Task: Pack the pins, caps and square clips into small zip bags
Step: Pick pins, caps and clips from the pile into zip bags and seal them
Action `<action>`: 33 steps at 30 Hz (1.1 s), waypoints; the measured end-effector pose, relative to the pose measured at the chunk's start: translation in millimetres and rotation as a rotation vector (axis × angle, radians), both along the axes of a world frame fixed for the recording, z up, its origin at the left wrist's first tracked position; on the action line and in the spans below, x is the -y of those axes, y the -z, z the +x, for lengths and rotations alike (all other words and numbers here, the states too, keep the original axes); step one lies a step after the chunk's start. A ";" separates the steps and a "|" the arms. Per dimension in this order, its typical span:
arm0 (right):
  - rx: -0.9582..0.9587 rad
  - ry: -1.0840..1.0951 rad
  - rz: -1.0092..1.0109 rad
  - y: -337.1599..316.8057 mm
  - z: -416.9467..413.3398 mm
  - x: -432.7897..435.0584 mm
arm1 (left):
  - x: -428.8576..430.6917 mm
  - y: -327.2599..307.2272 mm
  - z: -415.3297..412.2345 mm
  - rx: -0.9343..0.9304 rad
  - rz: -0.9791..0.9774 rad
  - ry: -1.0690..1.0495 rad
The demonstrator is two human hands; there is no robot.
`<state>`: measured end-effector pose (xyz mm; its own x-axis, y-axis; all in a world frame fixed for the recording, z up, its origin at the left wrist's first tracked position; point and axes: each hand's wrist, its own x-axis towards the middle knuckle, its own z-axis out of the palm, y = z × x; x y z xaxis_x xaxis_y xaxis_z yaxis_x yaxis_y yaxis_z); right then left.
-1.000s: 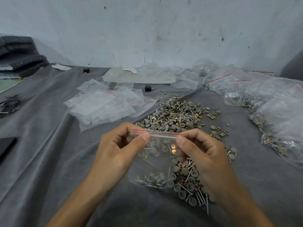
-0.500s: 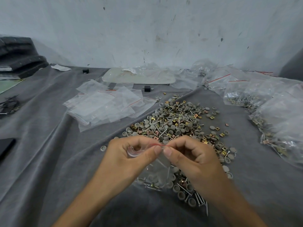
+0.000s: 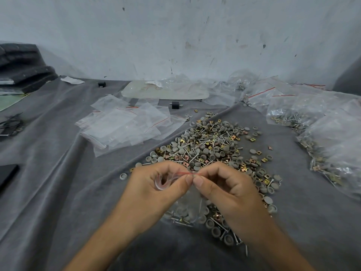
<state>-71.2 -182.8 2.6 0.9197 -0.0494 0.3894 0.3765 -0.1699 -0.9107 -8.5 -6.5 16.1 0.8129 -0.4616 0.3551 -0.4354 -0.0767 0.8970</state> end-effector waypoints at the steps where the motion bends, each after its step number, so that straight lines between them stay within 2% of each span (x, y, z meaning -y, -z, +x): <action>1: 0.003 0.011 0.003 0.0 -0.1 -1.3 | -0.3 -0.3 0.3 0.005 0.004 -0.001; 12: 0.036 0.087 0.029 -6.0 -1.9 5.3 | -3.3 -5.6 3.2 -0.065 -0.099 0.001; 23: 0.005 0.130 0.030 -12.4 -2.4 17.6 | -13.8 -3.1 13.5 -0.011 -0.033 -0.140; 28: -0.013 0.124 0.015 -12.2 -1.4 18.8 | -16.2 -1.2 17.0 -0.040 -0.073 -0.146; 33: -0.008 0.090 0.022 -9.0 -1.5 17.6 | -18.5 0.3 13.7 -0.026 0.031 -0.086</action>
<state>-72.7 -200.4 11.6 0.9142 -0.1410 0.3799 0.3532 -0.1825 -0.9176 5.2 12.0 15.8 0.8588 -0.3999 0.3201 -0.4027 -0.1409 0.9044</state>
